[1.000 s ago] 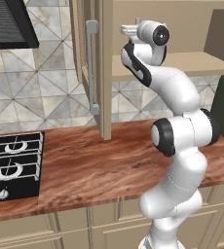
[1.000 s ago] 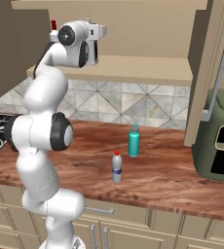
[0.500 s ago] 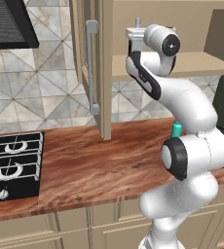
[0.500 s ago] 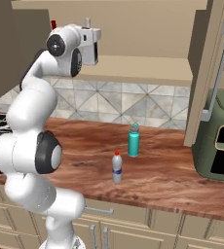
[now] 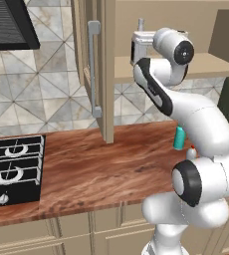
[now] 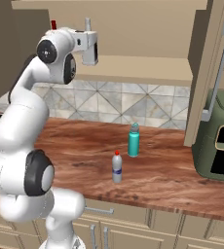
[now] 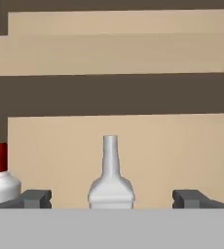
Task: Sort all alcoholic drinks to one cabinet, and non-alcoholic drinks to the other.
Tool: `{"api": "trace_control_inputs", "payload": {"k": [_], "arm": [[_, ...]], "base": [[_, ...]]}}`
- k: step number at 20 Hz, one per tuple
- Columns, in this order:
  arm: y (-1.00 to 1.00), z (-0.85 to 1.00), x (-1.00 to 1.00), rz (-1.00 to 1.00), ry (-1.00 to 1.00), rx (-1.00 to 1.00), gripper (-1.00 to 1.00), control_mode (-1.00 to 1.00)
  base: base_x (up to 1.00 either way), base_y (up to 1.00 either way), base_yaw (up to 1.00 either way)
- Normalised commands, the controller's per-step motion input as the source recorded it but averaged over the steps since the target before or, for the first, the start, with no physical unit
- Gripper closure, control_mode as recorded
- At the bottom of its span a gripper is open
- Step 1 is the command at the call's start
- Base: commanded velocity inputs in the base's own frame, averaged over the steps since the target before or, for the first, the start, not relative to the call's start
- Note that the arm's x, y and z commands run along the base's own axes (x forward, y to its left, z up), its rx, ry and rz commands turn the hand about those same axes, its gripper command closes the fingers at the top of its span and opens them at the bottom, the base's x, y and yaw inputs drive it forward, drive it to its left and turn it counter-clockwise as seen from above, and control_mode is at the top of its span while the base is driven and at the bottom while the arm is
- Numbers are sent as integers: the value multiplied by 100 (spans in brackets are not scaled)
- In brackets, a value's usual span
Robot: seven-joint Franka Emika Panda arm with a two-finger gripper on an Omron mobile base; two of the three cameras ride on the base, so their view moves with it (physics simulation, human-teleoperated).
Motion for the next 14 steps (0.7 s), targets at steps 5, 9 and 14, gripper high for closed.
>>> {"api": "trace_control_inputs", "payload": {"k": [5, 9, 14], "arm": [[0, 24, -99, 0, 0, 0, -100, -100], [0, 18, -96, 0, 0, 0, -100, -100], [0, 4, -93, -3, 11, 0, -100, -100]], "base": [[0, 0, 0], [0, 0, 0], [0, 0, 0]]}}
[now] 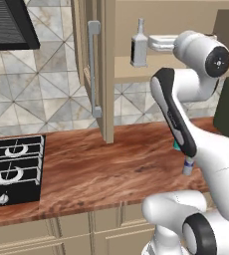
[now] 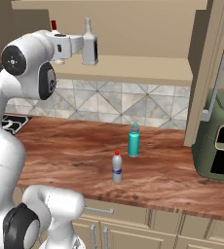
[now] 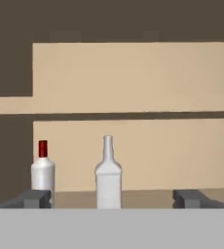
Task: Sort all alcoholic drinks to one cabinet, and non-alcoholic drinks to the other.
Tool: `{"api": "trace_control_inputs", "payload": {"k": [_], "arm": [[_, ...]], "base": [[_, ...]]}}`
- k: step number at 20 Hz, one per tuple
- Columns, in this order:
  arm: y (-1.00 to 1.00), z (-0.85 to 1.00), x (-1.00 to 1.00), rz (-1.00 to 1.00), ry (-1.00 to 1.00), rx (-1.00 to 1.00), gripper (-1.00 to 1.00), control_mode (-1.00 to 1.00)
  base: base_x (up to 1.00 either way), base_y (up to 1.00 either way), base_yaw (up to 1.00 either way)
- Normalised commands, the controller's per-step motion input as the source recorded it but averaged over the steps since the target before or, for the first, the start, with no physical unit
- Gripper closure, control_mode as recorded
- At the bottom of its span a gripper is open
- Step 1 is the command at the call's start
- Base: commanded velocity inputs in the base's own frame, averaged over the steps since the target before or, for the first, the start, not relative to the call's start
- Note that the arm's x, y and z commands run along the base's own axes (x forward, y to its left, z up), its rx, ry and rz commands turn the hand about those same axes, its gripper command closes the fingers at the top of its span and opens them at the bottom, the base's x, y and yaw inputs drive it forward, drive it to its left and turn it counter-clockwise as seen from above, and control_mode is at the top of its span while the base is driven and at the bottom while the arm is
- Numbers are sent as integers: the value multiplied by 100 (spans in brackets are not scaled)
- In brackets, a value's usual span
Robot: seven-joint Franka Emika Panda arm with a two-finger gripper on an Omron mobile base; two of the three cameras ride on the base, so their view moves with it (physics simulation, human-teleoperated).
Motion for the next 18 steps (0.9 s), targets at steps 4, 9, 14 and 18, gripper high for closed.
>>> {"api": "trace_control_inputs", "payload": {"k": [4, 9, 14, 18], "arm": [[0, -6, -86, -14, 23, 0, -100, -100], [0, -14, -70, -24, 29, 1, -100, -100], [-2, -23, -41, -28, 21, 1, -100, -100], [-8, -46, -8, -27, 11, 0, -100, -100]], "base": [[0, 0, 0], [0, 0, 0], [0, 0, 0], [0, 0, 0]]}}
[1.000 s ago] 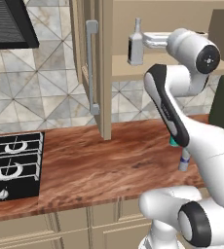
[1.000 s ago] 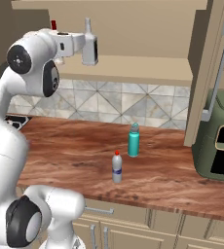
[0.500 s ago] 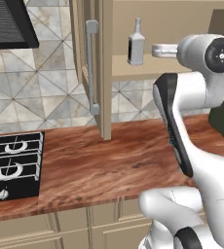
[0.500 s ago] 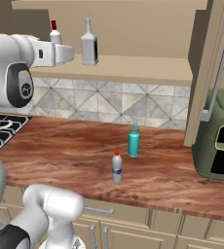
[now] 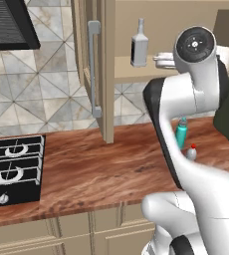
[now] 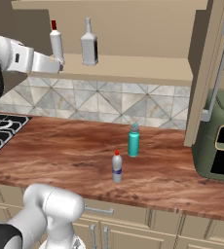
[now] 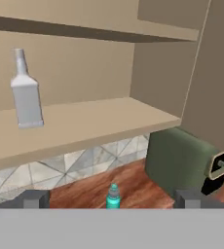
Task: Sort all alcoholic drinks to one cabinet, and non-alcoholic drinks to the other.
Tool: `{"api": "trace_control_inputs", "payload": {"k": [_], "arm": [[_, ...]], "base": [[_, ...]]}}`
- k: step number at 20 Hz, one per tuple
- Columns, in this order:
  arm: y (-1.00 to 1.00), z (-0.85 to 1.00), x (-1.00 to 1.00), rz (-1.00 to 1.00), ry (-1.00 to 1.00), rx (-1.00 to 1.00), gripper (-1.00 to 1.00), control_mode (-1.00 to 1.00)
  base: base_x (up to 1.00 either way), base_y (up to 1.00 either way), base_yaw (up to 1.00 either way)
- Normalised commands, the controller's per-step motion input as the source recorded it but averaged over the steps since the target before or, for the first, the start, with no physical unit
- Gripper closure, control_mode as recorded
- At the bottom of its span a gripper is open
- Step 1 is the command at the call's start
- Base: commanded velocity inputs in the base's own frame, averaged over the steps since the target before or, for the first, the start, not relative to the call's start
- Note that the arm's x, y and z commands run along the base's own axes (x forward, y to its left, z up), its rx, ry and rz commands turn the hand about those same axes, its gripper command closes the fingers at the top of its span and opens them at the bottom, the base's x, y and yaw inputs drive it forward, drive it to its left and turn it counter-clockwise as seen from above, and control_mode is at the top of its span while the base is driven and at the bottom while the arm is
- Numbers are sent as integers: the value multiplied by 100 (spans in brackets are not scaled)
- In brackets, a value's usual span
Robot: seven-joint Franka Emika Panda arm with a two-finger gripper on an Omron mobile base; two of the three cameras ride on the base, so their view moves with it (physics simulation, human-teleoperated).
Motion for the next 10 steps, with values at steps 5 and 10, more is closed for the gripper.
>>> {"api": "trace_control_inputs", "payload": {"k": [5, 10], "arm": [[-16, -60, 0, -26, 3, 3, -100, -100], [-18, -55, 0, -23, 0, 5, -100, -100]], "base": [[0, 0, 0], [0, 0, 0]]}}
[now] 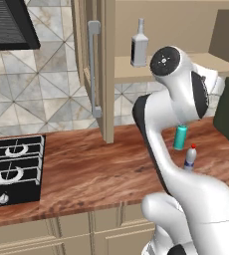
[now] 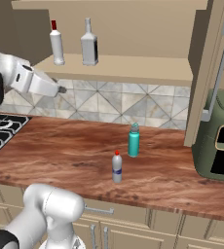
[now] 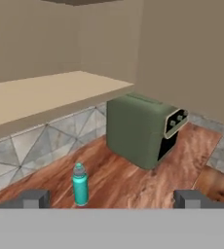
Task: Sort all alcoholic drinks to one cabinet, and non-alcoholic drinks to the other.
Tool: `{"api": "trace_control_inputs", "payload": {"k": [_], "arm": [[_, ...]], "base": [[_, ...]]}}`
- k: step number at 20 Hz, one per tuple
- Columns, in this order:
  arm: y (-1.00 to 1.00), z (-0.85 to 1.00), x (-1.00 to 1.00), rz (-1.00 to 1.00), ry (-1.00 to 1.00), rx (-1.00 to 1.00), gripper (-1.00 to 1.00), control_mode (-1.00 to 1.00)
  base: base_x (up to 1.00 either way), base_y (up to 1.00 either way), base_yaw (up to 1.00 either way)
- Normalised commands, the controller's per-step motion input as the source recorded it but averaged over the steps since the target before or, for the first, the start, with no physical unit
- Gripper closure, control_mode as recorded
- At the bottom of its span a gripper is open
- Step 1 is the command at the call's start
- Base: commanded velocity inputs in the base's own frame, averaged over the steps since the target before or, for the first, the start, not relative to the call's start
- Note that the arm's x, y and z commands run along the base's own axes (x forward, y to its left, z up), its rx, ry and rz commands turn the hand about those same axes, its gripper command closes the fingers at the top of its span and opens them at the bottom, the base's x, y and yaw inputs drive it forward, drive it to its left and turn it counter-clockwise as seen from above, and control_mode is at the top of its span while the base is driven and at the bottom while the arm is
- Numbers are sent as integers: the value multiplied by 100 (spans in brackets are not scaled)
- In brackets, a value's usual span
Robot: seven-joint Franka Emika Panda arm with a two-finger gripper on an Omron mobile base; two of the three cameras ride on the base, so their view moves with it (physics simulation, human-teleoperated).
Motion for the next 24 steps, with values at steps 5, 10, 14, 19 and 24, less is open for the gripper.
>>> {"api": "trace_control_inputs", "payload": {"k": [5, 10, 14, 19, 24], "arm": [[-15, -34, 0, -19, 0, 5, -100, -100], [-1, -29, 2, -20, 0, 3, -100, -100], [0, -28, 15, -21, 0, 3, -100, -100], [0, -23, 15, -21, 0, 2, -100, -100], [-12, -35, 16, -17, 0, 3, -100, -100]], "base": [[0, 0, 0], [0, 0, 0], [0, 0, 0], [0, 0, 0], [0, 0, 0]]}}
